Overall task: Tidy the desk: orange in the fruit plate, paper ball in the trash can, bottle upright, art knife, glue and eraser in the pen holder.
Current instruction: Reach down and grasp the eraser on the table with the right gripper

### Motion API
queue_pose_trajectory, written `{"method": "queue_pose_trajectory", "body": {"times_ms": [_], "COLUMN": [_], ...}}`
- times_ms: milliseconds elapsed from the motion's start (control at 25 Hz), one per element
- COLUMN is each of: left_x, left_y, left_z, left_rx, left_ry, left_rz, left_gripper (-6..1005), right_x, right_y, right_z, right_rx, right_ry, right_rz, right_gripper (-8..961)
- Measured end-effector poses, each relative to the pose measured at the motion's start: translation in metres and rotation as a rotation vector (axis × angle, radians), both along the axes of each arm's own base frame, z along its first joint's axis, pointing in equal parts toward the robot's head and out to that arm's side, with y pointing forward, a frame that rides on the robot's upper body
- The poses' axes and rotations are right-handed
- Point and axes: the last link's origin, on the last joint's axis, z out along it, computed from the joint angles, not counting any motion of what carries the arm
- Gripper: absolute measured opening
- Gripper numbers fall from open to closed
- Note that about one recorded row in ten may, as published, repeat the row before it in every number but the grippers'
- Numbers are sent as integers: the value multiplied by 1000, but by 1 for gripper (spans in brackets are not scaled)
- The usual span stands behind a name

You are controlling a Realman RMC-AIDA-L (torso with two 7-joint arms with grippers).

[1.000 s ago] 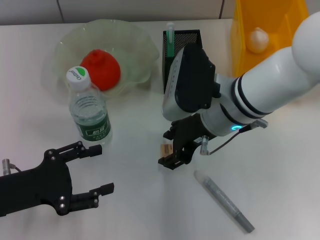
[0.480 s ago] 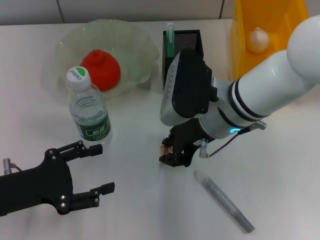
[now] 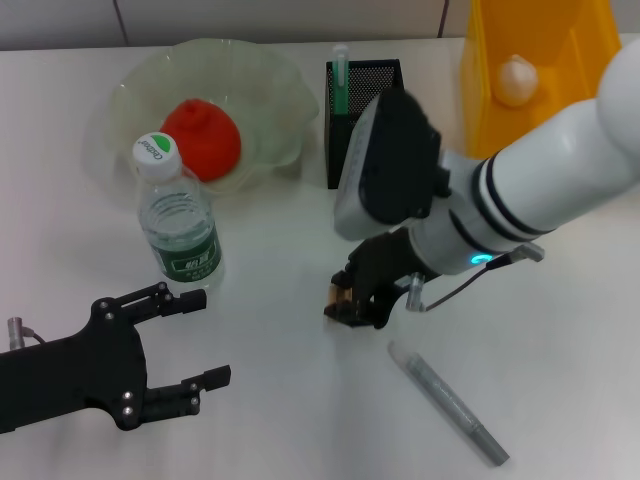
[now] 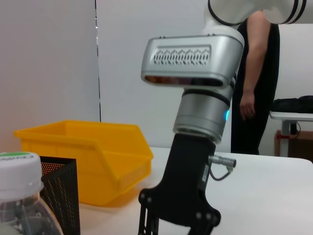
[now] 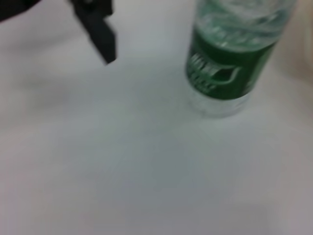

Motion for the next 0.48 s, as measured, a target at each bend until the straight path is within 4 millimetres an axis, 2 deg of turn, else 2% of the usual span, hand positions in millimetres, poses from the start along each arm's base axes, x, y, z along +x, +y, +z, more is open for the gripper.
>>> {"method": "queue_pose_trajectory", "body": {"times_ms": [200, 480], "left_x": [0, 0], "left_y": [0, 0], "left_z": [0, 1], "left_rx": [0, -1], "left_ry": [0, -1], "left_rz": [-1, -4], "left_gripper": [785, 784], "right_x": [-1, 2], "right_y": [1, 0], "right_z": [8, 9], "right_rx": [29, 21], "right_ry": [34, 27], "right_rz": [-9, -25], "right_gripper": [351, 208]}}
